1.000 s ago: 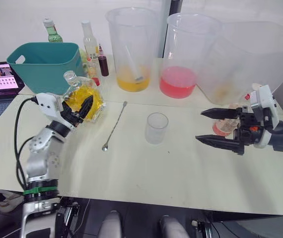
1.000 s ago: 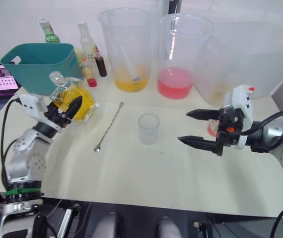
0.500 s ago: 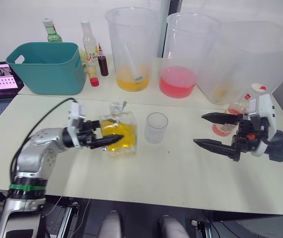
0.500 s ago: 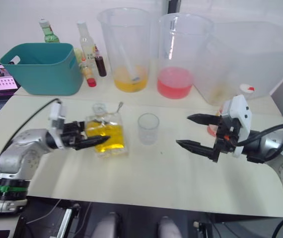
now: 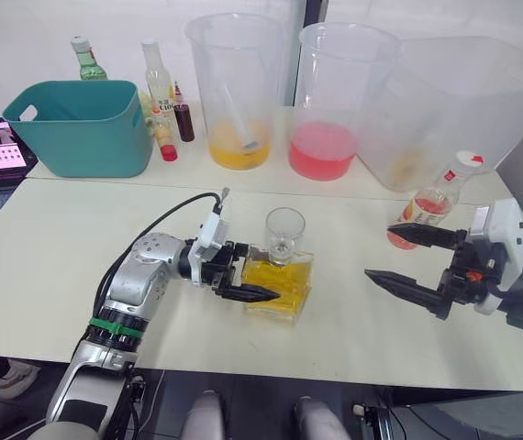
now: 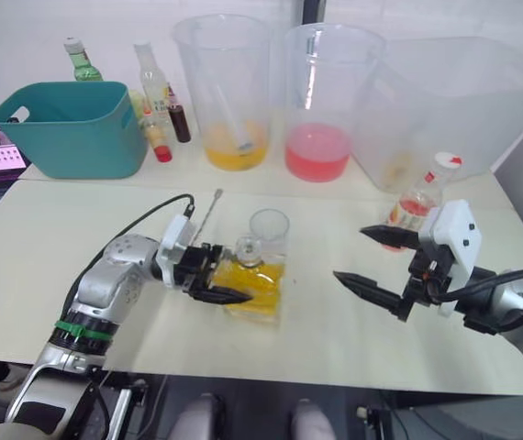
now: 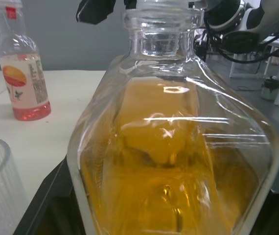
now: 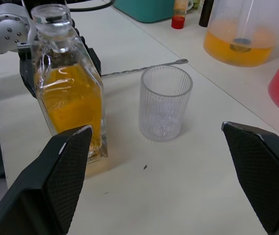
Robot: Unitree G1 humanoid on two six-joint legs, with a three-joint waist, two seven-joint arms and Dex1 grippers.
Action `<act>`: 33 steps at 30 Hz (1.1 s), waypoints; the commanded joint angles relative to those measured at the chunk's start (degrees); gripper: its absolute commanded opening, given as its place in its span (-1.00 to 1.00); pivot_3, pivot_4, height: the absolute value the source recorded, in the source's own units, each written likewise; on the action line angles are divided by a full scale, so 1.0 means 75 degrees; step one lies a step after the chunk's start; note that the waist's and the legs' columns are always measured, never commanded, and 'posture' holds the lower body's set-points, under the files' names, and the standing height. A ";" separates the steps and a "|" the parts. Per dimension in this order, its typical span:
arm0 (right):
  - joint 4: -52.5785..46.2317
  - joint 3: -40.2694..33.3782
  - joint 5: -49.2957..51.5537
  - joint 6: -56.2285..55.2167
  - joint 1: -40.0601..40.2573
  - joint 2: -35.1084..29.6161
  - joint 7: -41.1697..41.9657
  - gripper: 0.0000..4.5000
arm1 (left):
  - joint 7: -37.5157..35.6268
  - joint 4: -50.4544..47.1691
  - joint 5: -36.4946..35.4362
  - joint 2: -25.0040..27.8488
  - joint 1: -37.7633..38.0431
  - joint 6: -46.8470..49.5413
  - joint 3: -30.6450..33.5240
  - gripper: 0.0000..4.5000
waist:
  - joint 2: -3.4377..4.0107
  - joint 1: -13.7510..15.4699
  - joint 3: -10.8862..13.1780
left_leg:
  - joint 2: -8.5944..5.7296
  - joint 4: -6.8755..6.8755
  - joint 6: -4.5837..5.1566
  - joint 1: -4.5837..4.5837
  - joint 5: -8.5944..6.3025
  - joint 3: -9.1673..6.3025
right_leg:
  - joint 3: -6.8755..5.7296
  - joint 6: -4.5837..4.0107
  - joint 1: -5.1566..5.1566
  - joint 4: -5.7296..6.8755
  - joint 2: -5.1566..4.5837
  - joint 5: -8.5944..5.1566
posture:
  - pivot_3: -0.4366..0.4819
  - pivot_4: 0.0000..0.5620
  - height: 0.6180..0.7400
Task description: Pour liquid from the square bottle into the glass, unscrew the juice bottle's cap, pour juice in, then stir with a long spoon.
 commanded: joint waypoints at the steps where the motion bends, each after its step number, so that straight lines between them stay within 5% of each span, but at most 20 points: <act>1: -0.0265 -0.0426 0.0185 -0.0016 0.0147 0.0005 -0.0186 1.00 | 0.0259 -0.0047 0.0287 -0.0007 -0.0184 0.0015 -0.0074 0.26 | 0.0000 0.0001 0.0000 | -0.0001 0.0001 0.0000 0.0001 0.0000 -0.0003 | -0.0002 0.0000 0.0003 0.0000 0.0000 0.0000 | -0.05 -0.47 0.92; 11: -0.0358 -0.0402 0.0301 -0.0074 0.0372 -0.0035 -0.0301 1.00 | 0.0658 -0.0269 0.0451 -0.0004 0.0107 0.0379 -0.0125 0.26 | 0.0002 0.0005 0.0000 | -0.0002 0.0015 0.0001 -0.0001 0.0000 -0.0014 | -0.0013 0.0000 0.0014 -0.0001 -0.0001 0.0000 | -0.05 -0.47 0.92; 12: -0.0350 -0.0365 0.0300 -0.0084 0.0349 -0.0045 -0.0300 1.00 | 0.0653 -0.0294 0.0398 0.0012 0.0124 0.0512 -0.0120 0.72 | 0.0002 0.0006 0.0000 | -0.0002 0.0020 0.0001 -0.0001 0.0000 -0.0016 | -0.0015 0.0001 0.0017 0.0000 -0.0001 0.0000 | -0.05 -0.47 0.92; 14: -0.0319 -0.0287 0.0305 -0.0098 0.0285 -0.0062 -0.0305 1.00 | 0.0629 -0.0315 0.0321 0.0036 0.0128 0.0693 -0.0108 0.99 | 0.0002 0.0001 0.0000 | -0.0002 0.0033 0.0001 -0.0001 0.0000 -0.0023 | -0.0022 0.0001 0.0023 0.0004 -0.0001 -0.0001 | -0.05 -0.47 0.92; 24: -0.0016 0.0220 0.0236 -0.0147 -0.0203 -0.0082 -0.0208 1.00 | 0.0826 -0.0507 0.0238 0.0102 -0.0112 0.0377 0.0401 0.99 | 0.0005 -0.0002 0.0001 | -0.0001 0.0042 0.0002 -0.0002 -0.0001 -0.0032 | -0.0030 0.0002 0.0025 0.0010 0.0001 -0.0001 | -0.05 -0.47 0.92; 27: 0.0114 0.0411 0.0216 -0.0196 -0.0392 -0.0057 -0.0123 1.00 | 0.1284 -0.1098 0.0102 0.0523 -0.0310 0.1831 0.0376 0.99 | 0.0010 -0.0003 0.0002 | -0.0001 0.0044 0.0002 -0.0006 -0.0001 -0.0038 | -0.0034 0.0002 0.0025 0.0012 0.0001 -0.0001 | -0.05 -0.47 0.92; 33: 0.0322 0.0734 0.0150 -0.0301 -0.0702 0.0013 -0.0002 1.00 | 0.1004 -0.1784 0.0048 0.1075 -0.0465 0.1974 0.0253 0.99 | 0.0018 -0.0004 0.0003 | -0.0003 0.0046 0.0002 -0.0005 -0.0001 -0.0041 | -0.0037 0.0002 0.0027 0.0013 0.0000 -0.0001 | -0.05 -0.47 0.92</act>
